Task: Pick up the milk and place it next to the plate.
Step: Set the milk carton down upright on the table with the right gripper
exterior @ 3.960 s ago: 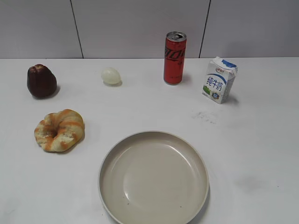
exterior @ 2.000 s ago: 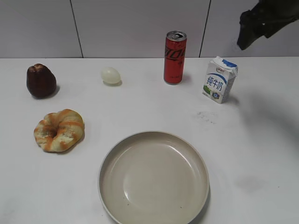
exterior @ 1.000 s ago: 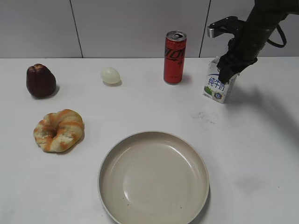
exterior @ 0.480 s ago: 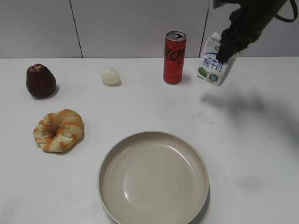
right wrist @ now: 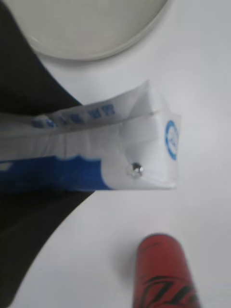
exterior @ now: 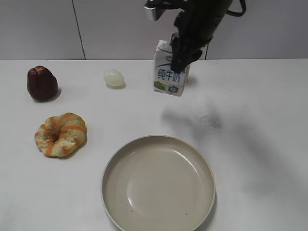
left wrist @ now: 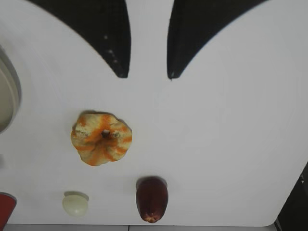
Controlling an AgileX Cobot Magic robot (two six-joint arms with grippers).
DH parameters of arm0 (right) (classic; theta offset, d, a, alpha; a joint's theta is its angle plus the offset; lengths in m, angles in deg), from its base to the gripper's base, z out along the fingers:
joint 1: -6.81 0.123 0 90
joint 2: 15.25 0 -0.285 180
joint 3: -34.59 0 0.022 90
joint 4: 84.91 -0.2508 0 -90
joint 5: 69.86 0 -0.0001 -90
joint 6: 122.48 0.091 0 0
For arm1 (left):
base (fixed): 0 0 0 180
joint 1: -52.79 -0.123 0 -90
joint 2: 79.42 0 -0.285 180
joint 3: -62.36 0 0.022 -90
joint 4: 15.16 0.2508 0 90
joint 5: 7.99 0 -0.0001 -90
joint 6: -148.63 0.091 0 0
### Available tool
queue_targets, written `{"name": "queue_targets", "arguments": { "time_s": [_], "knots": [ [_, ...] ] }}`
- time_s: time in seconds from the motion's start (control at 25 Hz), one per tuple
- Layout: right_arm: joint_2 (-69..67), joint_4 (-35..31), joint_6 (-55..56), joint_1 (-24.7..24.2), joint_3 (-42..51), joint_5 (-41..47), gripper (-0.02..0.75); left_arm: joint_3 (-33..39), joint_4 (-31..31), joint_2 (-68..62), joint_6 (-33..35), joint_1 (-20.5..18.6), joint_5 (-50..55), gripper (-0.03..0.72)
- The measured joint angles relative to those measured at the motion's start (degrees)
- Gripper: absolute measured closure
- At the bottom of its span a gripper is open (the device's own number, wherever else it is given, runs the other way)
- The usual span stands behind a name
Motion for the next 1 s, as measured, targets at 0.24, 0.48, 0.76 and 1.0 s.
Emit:
{"name": "queue_targets", "arguments": {
  "time_s": [0.24, 0.48, 0.76, 1.0],
  "knots": [
    [-0.1, -0.1, -3.9, 3.0, 6.2, -2.9, 0.47, 0.0, 0.0, 0.0, 0.0, 0.0, 0.0, 0.479],
    [-0.4, 2.9, -7.7, 3.1, 12.9, -7.9, 0.47, 0.0, 0.0, 0.0, 0.0, 0.0, 0.0, 0.479],
    [-1.0, 0.0, -11.2, 3.1, 13.3, -9.2, 0.402, 0.0, 0.0, 0.0, 0.0, 0.0, 0.0, 0.479],
    [-1.0, -0.2, -10.8, 3.1, 13.1, -8.4, 0.26, 0.0, 0.0, 0.0, 0.0, 0.0, 0.0, 0.479]
  ]
}}
